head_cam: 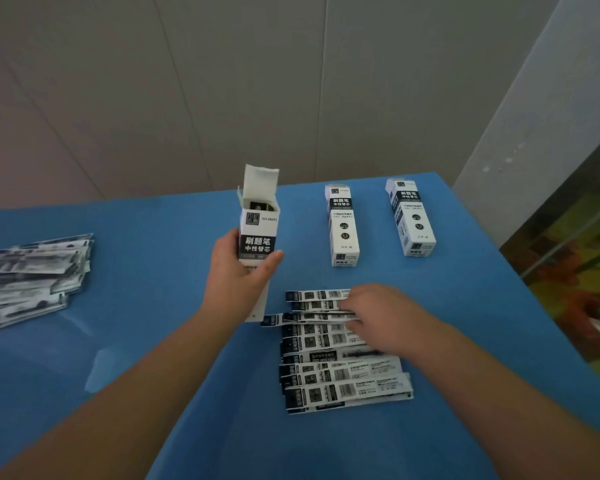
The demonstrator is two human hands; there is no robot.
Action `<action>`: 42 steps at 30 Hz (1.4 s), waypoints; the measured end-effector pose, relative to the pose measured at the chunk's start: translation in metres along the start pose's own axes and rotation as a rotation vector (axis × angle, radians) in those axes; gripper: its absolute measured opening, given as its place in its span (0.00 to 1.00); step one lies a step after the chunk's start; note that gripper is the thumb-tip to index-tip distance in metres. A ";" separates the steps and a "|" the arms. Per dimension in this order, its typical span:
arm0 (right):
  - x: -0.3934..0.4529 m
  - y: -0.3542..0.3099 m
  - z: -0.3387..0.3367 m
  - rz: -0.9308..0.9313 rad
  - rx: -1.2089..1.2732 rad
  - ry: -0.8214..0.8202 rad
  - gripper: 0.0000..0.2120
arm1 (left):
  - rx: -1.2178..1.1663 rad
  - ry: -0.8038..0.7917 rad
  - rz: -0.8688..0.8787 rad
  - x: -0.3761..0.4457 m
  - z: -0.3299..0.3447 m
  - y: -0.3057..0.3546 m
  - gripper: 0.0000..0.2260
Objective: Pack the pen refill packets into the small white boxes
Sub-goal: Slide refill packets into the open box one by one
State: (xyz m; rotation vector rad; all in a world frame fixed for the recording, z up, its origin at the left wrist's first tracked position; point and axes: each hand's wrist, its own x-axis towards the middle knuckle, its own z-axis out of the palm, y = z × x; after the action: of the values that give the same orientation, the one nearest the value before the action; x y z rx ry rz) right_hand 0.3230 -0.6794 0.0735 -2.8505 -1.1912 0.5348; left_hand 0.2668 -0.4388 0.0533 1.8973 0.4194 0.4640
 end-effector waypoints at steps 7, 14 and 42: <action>0.000 0.004 -0.002 -0.014 0.041 0.049 0.06 | -0.080 0.139 -0.018 -0.054 -0.005 0.007 0.21; -0.008 0.011 -0.012 -0.001 0.188 0.142 0.05 | -0.049 0.233 0.020 -0.086 0.001 0.008 0.26; -0.081 -0.049 -0.064 -0.218 1.428 0.453 0.03 | 0.060 0.232 0.021 -0.138 0.016 0.011 0.27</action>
State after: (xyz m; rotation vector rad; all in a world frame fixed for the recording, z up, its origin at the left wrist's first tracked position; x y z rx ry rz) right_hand 0.2561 -0.6929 0.1657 -1.4696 -0.5710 0.4102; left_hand 0.1567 -0.5240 0.0419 1.9141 0.5711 0.6960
